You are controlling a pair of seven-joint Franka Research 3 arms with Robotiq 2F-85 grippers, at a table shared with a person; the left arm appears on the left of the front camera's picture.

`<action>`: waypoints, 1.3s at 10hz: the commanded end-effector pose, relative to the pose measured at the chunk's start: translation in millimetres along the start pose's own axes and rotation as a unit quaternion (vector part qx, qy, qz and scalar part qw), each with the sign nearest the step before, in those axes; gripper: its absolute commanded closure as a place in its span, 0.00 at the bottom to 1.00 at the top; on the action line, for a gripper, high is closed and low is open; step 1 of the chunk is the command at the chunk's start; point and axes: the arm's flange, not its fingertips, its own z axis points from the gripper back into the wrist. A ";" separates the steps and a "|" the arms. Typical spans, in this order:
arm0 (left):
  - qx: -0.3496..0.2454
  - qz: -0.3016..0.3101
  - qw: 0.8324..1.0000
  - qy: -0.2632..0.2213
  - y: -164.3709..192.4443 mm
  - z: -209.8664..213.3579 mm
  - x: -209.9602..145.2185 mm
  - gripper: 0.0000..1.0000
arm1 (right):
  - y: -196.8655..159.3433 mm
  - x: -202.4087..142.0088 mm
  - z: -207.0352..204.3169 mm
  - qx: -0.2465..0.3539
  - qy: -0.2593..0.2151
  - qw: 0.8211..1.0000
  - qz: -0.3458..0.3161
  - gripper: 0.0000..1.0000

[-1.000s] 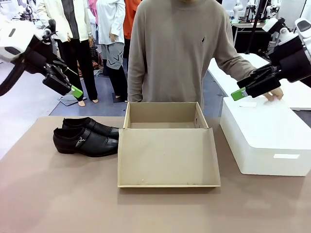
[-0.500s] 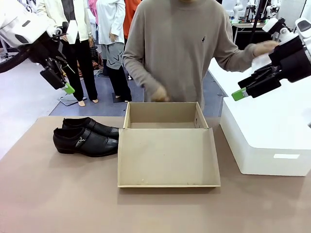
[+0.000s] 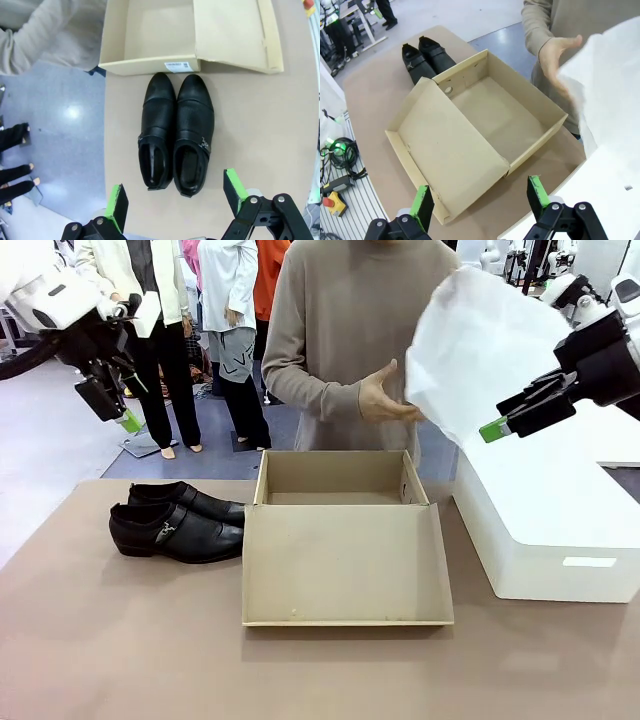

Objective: Pack the shoes into the box.
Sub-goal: Place one shoe of the Shoes into the Shoes Box.

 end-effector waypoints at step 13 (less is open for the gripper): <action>-0.032 -0.024 0.999 0.034 40.7 -40.6 -18.9 0.00 | -0.8 -1.0 0.0 0.003 0.000 1.000 -0.001 0.00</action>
